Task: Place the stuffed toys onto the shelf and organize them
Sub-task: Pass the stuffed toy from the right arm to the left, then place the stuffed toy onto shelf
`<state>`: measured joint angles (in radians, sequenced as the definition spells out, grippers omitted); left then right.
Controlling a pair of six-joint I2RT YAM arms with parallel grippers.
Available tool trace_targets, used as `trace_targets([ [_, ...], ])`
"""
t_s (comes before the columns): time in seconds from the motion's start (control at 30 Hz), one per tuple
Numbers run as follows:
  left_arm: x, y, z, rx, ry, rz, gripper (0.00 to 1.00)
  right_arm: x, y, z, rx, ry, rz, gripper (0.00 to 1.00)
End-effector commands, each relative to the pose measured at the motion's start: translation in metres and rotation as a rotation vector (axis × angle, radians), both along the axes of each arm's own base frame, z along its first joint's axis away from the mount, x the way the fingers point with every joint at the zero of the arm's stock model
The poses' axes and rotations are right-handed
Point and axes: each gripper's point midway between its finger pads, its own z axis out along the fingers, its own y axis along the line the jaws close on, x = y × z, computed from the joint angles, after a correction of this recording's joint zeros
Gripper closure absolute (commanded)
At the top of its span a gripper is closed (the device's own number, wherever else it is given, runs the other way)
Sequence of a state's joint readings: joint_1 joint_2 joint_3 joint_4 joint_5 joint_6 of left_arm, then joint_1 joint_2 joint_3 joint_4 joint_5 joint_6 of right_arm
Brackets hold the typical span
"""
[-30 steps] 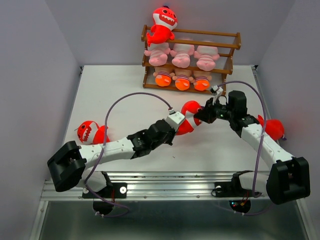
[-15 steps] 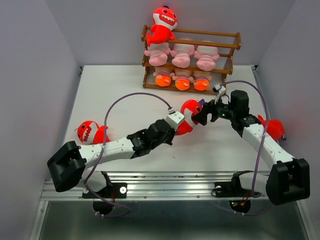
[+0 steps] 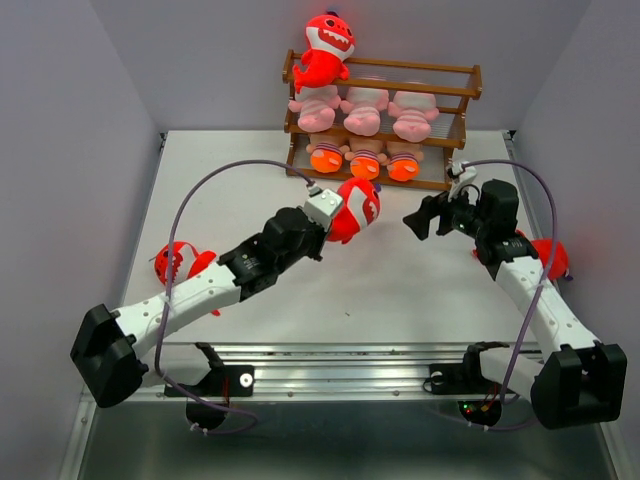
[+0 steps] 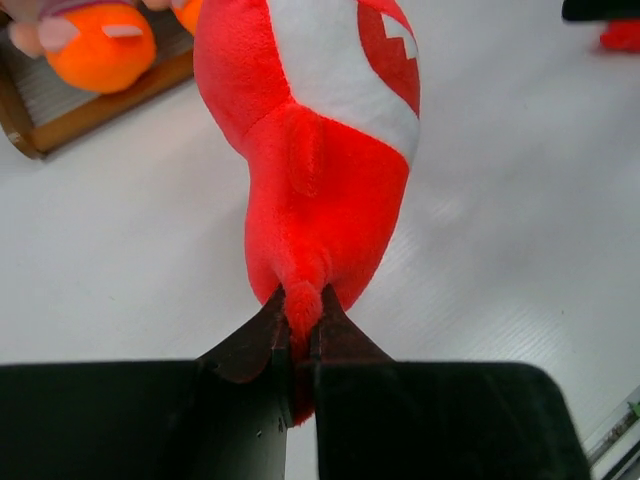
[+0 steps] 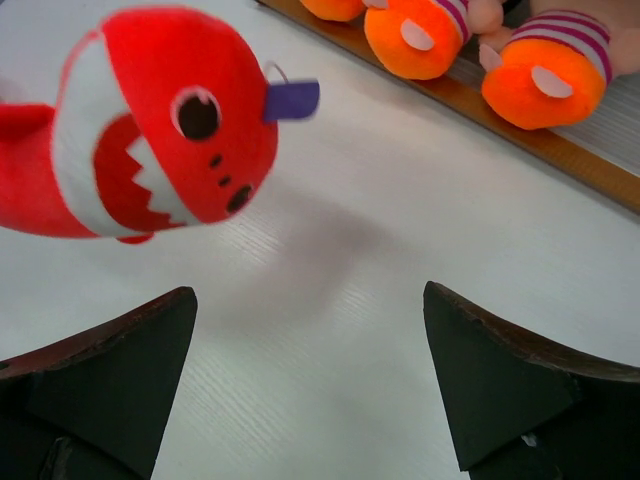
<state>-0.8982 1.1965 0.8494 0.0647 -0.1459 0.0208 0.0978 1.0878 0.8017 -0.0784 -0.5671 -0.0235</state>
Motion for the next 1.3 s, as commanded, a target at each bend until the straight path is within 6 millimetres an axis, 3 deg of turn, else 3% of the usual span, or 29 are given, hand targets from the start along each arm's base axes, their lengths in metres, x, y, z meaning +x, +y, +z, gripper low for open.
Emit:
trace_targets([
  [0.0, 0.017, -0.002, 0.085, -0.108, -0.144, -0.027, 1.00, 0.017, -0.018, 0.020, -0.044, -0.075, -0.091, 0.00],
  [0.3, 0.050, -0.005, 0.158, -0.232, -0.209, 0.013, 1.00, 0.019, -0.024, 0.021, -0.059, -0.082, -0.126, 0.00],
  [0.4, 0.064, -0.007, 0.195, -0.308, -0.261, 0.033, 1.00, 0.020, -0.025, 0.021, -0.066, -0.088, -0.127, 0.00],
  [0.73, 0.138, -0.024, 0.255, -0.373, -0.384, 0.130, 1.00, 0.019, -0.022, 0.015, -0.064, -0.072, -0.105, 0.00],
  [1.03, 0.209, -0.040, 0.277, -0.385, -0.444, 0.213, 1.00, 0.018, -0.020, 0.013, -0.061, -0.068, -0.093, 0.00],
  [1.13, 0.223, -0.038, 0.286, -0.425, -0.464, 0.243, 1.00, 0.018, -0.020, 0.013, -0.063, -0.069, -0.093, 0.00],
  [1.17, 0.232, -0.041, 0.276, -0.419, -0.456, 0.258, 1.00, 0.018, -0.020, 0.013, -0.063, -0.071, -0.092, 0.00],
  [1.27, 0.251, -0.042, 0.273, -0.435, -0.465, 0.285, 1.00, 0.018, -0.020, 0.013, -0.065, -0.072, -0.092, 0.00],
])
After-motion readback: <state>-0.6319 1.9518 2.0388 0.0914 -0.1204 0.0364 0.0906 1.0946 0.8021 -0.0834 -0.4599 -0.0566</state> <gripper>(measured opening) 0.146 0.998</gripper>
